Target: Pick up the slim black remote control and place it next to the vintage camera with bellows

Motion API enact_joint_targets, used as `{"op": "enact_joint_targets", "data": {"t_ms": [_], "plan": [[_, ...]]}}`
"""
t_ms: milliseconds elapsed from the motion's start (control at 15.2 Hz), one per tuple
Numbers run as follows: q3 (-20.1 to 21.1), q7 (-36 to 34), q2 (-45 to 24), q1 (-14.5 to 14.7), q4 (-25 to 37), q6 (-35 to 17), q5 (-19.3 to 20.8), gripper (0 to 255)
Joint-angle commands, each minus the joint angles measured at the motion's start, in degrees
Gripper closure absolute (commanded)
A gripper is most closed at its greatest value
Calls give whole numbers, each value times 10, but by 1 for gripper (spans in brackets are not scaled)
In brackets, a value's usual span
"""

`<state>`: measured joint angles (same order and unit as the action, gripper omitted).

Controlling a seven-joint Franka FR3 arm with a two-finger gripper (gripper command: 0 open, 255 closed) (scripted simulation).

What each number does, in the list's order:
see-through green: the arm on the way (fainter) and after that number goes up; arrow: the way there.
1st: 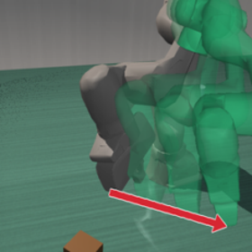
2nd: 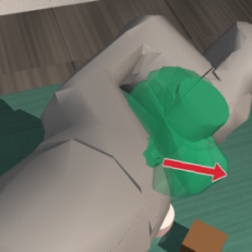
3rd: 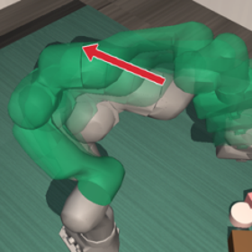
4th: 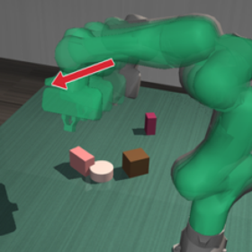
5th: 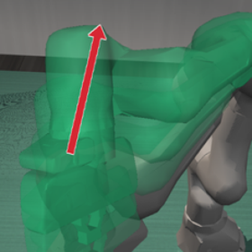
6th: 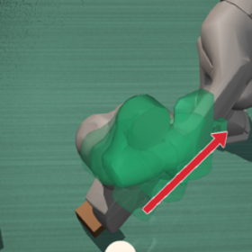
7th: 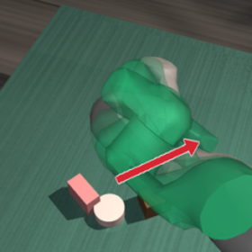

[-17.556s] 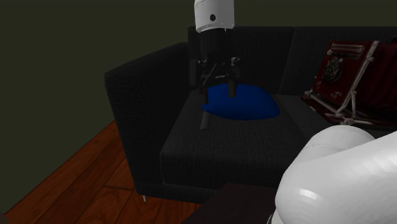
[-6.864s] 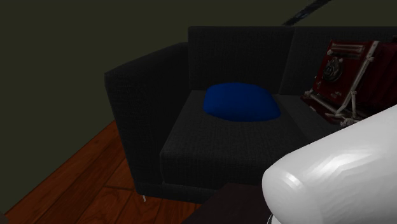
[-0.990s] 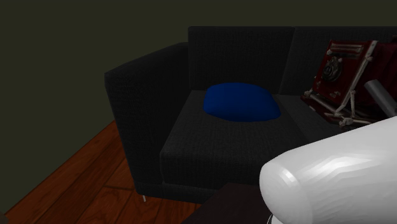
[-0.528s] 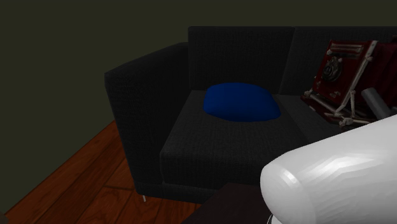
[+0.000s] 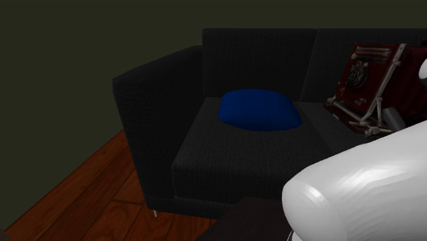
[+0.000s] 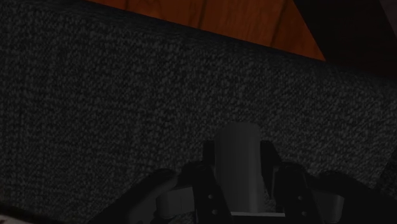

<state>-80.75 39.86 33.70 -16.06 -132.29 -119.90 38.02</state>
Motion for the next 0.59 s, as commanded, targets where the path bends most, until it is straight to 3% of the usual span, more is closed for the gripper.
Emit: {"op": "enact_joint_targets", "data": {"t_ms": [0, 198, 528], "plan": [[-16, -2, -3, 11, -6, -14, 5, 255], [-50, -7, -8, 33, -15, -39, 15, 255], [-50, -7, -7, 33, -15, -39, 15, 255]]}}
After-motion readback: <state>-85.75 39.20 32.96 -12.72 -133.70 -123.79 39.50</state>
